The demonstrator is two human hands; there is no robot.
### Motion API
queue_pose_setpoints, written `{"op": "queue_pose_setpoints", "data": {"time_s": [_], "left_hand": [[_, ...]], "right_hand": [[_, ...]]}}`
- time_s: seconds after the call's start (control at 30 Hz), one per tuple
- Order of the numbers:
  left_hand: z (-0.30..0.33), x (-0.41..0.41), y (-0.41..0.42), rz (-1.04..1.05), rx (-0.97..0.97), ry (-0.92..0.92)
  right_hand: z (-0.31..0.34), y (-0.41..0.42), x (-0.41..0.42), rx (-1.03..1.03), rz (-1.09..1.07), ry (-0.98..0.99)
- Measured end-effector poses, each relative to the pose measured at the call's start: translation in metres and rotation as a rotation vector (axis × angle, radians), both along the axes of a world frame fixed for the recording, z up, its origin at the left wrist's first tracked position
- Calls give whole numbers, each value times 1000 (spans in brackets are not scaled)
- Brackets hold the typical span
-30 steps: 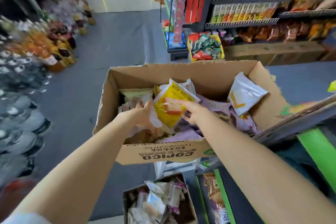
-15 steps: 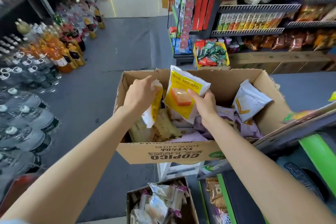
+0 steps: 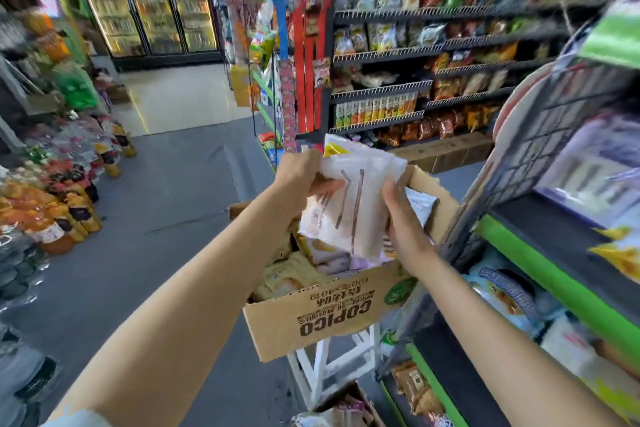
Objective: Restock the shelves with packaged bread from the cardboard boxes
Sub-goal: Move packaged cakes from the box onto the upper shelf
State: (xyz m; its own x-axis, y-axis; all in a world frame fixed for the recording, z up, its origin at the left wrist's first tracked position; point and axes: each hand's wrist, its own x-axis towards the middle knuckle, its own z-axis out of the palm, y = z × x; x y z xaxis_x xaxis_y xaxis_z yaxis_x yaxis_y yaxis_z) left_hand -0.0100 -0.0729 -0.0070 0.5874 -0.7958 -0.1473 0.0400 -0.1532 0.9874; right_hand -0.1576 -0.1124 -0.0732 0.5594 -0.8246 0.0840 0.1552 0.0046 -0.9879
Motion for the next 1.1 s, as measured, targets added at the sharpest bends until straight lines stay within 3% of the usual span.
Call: {"op": "queue_pose_setpoints", "data": {"time_s": [0.07,0.17,0.2,0.33,0.4,0.47,0.6,0.8,1.1], "left_hand": [[6,-14,6,-44,-11,177],[23,-49,16,-176,2,299],[24,-58,15,-247,29,220],[24,-95,15,-527,70,-397],[28,-118,15,-630,61,-522],[29,-139,10,-671,27,-471],[25,-180,0,-641,-62,-457],[30,-221,-24,-436,-176,-533],[22,-267,-61,-372,-206,-540]], "right_hand": [[0,13,-13,-49,-66,21],[8,34,-44,-158,-384,17],[9,35,-56,-133,-474,-25],[26,46,-103,-125,-671,-120],[34,50,-124,-141,-697,-122],[36,49,-143,-108,-711,-167],[41,43,-185,36,-792,-180],[27,18,-260,-67,-1067,20],[21,-42,-323,-37,-1049,129]]}}
